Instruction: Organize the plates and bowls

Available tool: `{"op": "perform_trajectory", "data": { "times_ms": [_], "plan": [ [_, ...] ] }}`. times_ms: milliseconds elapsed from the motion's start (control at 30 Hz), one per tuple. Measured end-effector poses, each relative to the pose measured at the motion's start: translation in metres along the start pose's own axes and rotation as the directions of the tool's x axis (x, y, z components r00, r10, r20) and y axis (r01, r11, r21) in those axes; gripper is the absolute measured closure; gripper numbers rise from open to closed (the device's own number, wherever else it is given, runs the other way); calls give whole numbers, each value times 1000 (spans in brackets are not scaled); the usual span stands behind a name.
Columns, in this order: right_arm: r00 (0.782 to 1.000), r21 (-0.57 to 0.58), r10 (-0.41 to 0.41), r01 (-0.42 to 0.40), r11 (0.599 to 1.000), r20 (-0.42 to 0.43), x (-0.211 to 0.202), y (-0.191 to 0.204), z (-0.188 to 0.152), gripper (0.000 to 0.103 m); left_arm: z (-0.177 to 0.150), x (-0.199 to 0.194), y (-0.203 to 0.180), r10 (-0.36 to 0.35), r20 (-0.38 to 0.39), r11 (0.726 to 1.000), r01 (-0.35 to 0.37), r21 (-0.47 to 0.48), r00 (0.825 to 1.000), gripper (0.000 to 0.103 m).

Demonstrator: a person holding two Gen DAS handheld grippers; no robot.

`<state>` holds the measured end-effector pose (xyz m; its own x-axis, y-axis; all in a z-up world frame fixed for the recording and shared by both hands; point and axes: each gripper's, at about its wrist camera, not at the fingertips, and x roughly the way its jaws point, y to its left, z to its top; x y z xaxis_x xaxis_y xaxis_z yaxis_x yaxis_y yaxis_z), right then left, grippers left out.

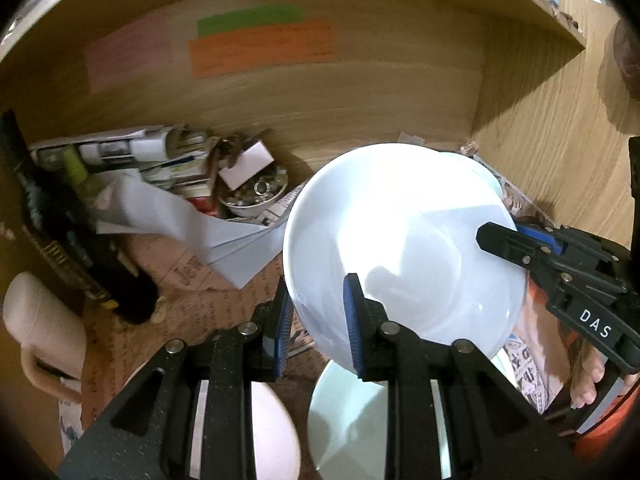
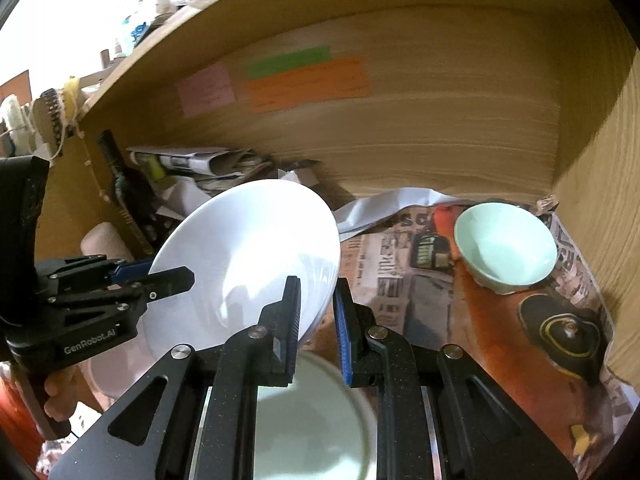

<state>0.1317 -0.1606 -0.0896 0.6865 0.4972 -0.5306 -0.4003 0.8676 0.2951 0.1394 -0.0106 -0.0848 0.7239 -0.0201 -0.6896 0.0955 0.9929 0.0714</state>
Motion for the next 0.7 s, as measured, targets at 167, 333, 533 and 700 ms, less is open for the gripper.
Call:
{"op": "perform_trajectory", "data": {
  "times_ms": [167, 333, 533, 700],
  "plan": [
    [1000, -19, 14, -14, 1000, 4, -6, 21, -5, 88, -16, -22, 14, 3, 28, 1000, -2, -31, 1000, 78],
    [999, -41, 37, -37, 998, 6, -9, 42, -9, 88, -34, -43, 26, 31, 56, 998, -28, -51, 998, 78],
    [998, -66, 68, -68, 996, -2, -8, 65, -15, 88, -52, -62, 41, 76, 60, 996, -73, -56, 995, 78],
    [996, -85, 90, -90, 992, -15, -5, 81, -19, 88, -65, -72, 53, 103, 55, 992, -98, -79, 993, 78]
  ]
}}
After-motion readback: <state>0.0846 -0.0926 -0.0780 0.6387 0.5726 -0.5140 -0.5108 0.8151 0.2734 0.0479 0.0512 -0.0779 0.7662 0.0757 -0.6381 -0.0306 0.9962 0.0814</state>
